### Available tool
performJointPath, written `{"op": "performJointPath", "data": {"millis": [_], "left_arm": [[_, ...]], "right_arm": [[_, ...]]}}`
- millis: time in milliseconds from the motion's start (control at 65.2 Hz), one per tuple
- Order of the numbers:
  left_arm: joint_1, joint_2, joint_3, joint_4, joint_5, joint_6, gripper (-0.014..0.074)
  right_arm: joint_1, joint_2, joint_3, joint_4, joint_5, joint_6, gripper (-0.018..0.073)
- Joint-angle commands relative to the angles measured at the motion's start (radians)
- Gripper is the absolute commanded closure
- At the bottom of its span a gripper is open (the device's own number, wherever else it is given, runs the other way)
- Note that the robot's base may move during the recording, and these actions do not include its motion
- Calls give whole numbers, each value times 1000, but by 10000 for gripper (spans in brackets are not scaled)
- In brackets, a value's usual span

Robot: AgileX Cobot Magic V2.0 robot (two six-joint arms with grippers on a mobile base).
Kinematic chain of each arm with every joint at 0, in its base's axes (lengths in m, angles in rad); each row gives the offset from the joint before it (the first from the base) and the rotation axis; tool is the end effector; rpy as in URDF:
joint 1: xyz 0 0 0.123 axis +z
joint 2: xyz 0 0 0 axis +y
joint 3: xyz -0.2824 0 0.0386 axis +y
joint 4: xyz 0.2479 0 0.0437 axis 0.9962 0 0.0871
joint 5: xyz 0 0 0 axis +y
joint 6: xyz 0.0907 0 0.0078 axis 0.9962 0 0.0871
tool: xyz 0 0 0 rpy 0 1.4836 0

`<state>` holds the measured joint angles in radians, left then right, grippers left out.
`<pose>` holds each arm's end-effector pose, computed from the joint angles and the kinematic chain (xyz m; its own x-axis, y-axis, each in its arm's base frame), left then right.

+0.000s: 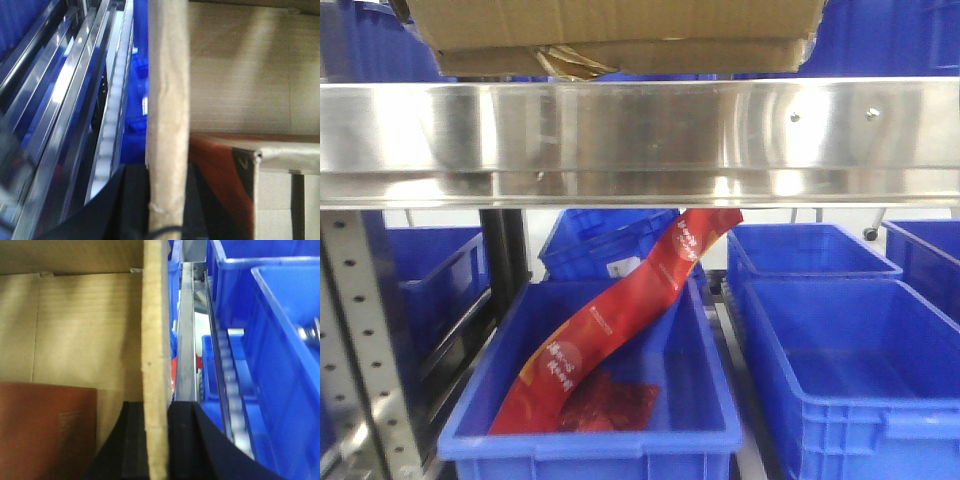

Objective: Stack two boxes on right shelf middle
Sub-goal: 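Push the held boxes onto the middle shelf level with both grippers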

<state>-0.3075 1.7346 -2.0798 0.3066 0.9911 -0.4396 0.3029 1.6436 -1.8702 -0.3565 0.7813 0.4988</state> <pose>0.3675 -0.0926 0.4752 -0.4926 -0.1123 -0.8630 -0.0460 0.9936 -0.1030 0.3606 0.0892 0.4628 -0.4089 0.1139 -0.9054 0.0215 0.9931 0.1152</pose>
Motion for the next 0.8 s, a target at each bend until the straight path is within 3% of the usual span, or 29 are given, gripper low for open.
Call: {"op": "performJointPath", "data": {"millis": [0,782], "left_arm": [[6,-20,-14,18,-45,-6,708],[6,-20,-14,18,-45,-6,708]], "right_arm": [[-9,-9,-11,-33,-35,0,721],[-9,-9,-11,-33,-35,0,721]]}}
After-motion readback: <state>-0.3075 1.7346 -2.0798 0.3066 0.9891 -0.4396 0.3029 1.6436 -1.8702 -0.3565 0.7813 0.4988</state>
